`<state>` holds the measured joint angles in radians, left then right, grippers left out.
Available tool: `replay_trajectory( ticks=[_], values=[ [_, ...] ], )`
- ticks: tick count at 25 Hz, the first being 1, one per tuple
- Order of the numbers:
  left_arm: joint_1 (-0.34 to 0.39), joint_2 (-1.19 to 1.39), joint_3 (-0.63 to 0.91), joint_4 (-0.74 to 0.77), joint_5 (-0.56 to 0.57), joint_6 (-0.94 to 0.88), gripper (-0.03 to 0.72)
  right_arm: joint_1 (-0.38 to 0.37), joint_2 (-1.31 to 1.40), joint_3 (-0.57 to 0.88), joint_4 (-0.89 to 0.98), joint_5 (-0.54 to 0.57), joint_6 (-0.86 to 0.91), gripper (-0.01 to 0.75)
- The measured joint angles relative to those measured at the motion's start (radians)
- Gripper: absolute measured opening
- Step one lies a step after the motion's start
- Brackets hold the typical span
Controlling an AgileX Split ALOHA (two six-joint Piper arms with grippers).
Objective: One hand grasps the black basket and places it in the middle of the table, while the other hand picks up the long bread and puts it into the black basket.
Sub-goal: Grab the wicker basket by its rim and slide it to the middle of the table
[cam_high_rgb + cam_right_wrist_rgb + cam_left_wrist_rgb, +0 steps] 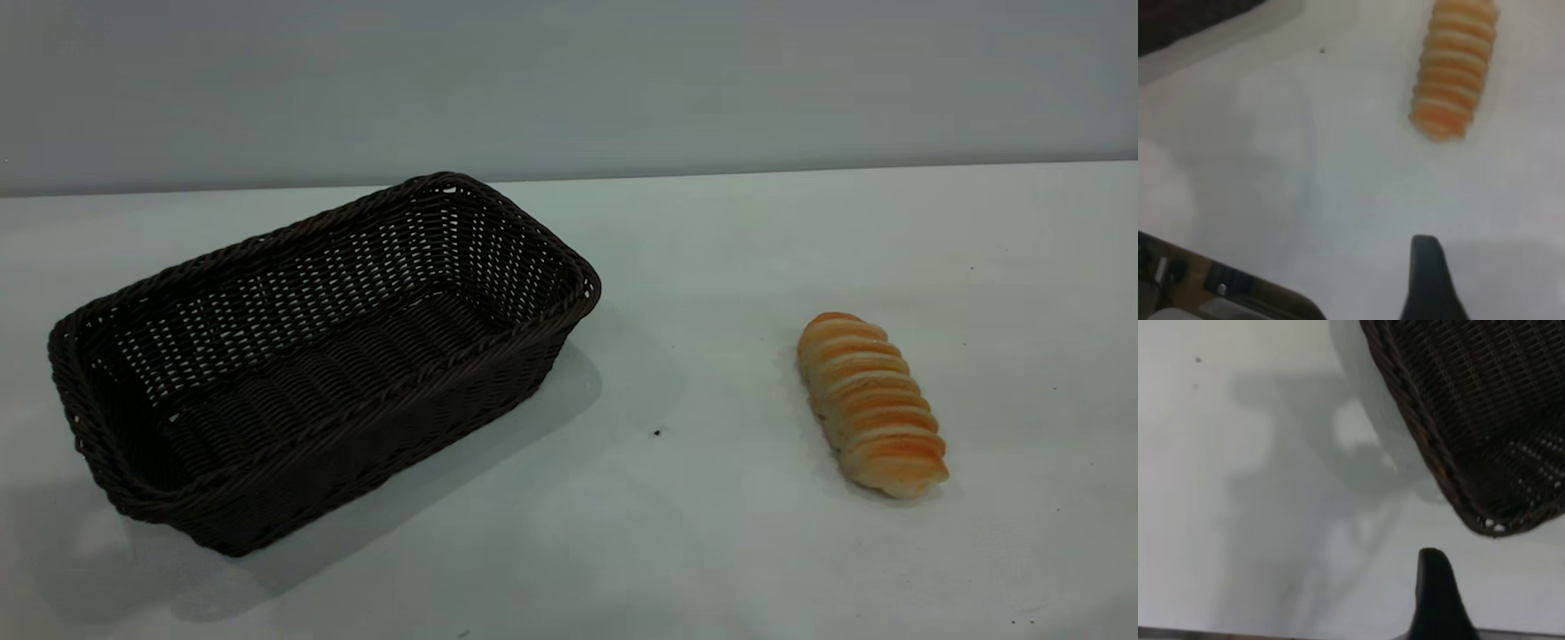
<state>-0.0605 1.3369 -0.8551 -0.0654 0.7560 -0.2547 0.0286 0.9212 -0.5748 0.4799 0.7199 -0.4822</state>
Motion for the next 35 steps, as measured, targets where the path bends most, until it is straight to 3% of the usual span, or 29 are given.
replay_trajectory(
  ticks=[14,23,32,35],
  values=[
    [0.0,0.348,-0.001,-0.01,-0.189,-0.285,0.521,0.0,0.044,-0.041,0.012,0.009,-0.014,0.49],
    [0.0,0.486,-0.009,-0.05,-0.316,-0.295,0.521,0.0,0.044,-0.041,0.012,0.003,-0.023,0.49],
    [-0.018,0.674,-0.011,-0.114,-0.514,-0.291,0.521,0.0,0.044,-0.041,0.013,0.001,-0.023,0.491],
    [-0.027,0.709,-0.011,-0.123,-0.534,-0.29,0.479,0.0,0.044,-0.041,0.013,0.001,-0.024,0.491]
  ],
)
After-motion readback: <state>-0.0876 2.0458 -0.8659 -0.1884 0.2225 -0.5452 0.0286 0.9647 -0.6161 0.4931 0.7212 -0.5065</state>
